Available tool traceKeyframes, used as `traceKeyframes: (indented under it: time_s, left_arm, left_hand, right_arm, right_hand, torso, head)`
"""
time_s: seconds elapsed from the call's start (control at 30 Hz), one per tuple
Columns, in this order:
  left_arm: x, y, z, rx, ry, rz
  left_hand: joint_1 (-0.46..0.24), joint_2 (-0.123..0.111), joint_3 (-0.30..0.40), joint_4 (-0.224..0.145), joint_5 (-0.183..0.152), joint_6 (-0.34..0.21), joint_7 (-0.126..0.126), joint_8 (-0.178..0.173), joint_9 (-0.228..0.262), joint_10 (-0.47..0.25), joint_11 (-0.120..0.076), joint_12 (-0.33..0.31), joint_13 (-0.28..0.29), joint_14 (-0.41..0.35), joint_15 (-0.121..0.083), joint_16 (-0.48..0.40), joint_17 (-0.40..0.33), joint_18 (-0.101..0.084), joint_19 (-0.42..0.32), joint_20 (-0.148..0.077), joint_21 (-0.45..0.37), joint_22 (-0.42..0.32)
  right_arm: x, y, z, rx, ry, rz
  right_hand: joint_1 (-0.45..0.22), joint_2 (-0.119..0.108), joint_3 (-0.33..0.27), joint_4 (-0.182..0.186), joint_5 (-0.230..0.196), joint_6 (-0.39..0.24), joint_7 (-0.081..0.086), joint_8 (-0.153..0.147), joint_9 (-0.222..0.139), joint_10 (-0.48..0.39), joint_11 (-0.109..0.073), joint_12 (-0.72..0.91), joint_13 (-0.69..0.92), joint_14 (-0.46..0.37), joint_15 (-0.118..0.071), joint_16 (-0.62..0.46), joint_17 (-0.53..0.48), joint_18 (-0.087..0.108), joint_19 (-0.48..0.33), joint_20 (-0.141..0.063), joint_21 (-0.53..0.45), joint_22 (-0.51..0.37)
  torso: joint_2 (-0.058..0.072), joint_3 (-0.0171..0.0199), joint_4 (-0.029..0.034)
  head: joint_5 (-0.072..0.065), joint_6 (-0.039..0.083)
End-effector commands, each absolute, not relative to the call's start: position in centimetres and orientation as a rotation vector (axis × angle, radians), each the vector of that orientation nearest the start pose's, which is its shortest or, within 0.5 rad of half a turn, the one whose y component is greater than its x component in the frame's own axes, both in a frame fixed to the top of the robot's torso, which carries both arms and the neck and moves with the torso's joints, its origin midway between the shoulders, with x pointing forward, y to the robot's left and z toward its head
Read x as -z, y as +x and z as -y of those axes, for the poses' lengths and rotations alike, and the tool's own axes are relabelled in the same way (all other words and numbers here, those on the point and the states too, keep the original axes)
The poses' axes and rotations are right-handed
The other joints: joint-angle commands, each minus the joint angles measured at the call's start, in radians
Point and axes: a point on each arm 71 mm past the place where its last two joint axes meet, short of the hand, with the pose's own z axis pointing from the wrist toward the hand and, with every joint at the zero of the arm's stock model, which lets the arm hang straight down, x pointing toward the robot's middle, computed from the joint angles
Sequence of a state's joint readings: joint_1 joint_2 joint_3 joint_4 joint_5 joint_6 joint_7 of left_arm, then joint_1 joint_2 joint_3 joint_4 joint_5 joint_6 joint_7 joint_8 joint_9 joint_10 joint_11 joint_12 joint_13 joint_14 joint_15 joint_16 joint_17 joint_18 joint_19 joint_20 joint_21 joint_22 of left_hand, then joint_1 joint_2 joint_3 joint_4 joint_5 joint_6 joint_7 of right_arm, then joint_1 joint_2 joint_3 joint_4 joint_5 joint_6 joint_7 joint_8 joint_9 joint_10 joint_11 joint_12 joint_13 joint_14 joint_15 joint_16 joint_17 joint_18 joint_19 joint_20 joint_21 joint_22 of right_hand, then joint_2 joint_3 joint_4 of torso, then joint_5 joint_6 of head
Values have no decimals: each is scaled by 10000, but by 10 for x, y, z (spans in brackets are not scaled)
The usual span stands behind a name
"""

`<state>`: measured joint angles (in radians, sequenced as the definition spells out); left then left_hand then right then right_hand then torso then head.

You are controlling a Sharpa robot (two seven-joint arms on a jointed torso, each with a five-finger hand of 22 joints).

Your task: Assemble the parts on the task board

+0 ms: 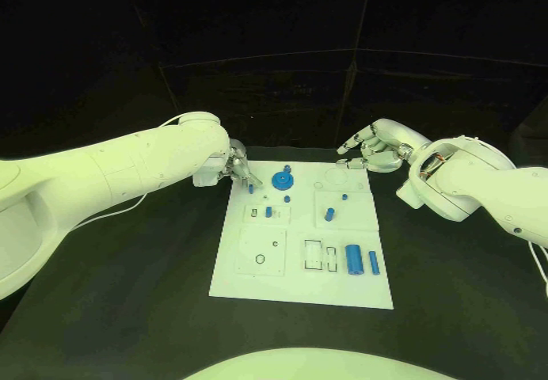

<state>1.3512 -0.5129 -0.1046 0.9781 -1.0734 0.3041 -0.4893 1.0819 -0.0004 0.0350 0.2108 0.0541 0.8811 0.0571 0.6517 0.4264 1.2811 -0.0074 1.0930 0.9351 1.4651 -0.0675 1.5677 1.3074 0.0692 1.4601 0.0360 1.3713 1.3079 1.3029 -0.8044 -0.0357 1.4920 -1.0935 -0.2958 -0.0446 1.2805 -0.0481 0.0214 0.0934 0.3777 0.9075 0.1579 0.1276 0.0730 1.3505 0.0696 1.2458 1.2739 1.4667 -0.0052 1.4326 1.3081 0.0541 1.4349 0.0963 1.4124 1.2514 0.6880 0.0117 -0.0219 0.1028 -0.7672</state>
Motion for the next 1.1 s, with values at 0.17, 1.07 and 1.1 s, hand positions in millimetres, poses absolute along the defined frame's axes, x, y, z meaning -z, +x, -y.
traceKeyframes:
  time_s: [0.17,1.07,1.1]
  left_arm:
    - [197,578,-208,1944,-1624,-23433]
    - [195,580,-207,3244,-2562,-22895]
    - [194,580,-207,3304,-2592,-22890]
  left_hand:
    - [157,60,15,-121,-11,89,16,72,-20,23,-64,59,10,1057,-68,31,2634,-104,64,-9,47,99]
    - [1414,679,4313,-2132,58,-139,114,44,-232,-97,-52,-243,-386,1057,-44,31,2634,-73,7,-39,-69,70]
    - [1271,543,4613,-2226,-10,-170,68,65,-227,-83,-66,-250,-410,1057,-36,31,2634,-80,4,-5,-78,67]
  right_arm:
    - [135,509,189,-8722,1050,-16571]
    - [136,509,190,-8679,1049,-16667]
    - [136,509,190,-8675,1050,-16675]
  right_hand:
    - [73,24,-52,17,71,-24,-22,40,9,-25,-33,-30,-3,507,-78,-36,212,104,10,-48,-41,5]
    - [100,30,-50,13,96,-24,-23,48,9,-17,-35,-18,5,508,-80,-37,214,104,12,-50,-41,6]
    - [100,30,-50,13,96,-24,-23,48,9,-17,-35,-18,5,508,-80,-37,214,104,12,-50,-41,6]
  torso:
    - [4,-3,-1]
    - [-6,0,6]
    - [-7,0,7]
  head:
    - [7,-15]
    - [18,-49]
    - [18,-49]
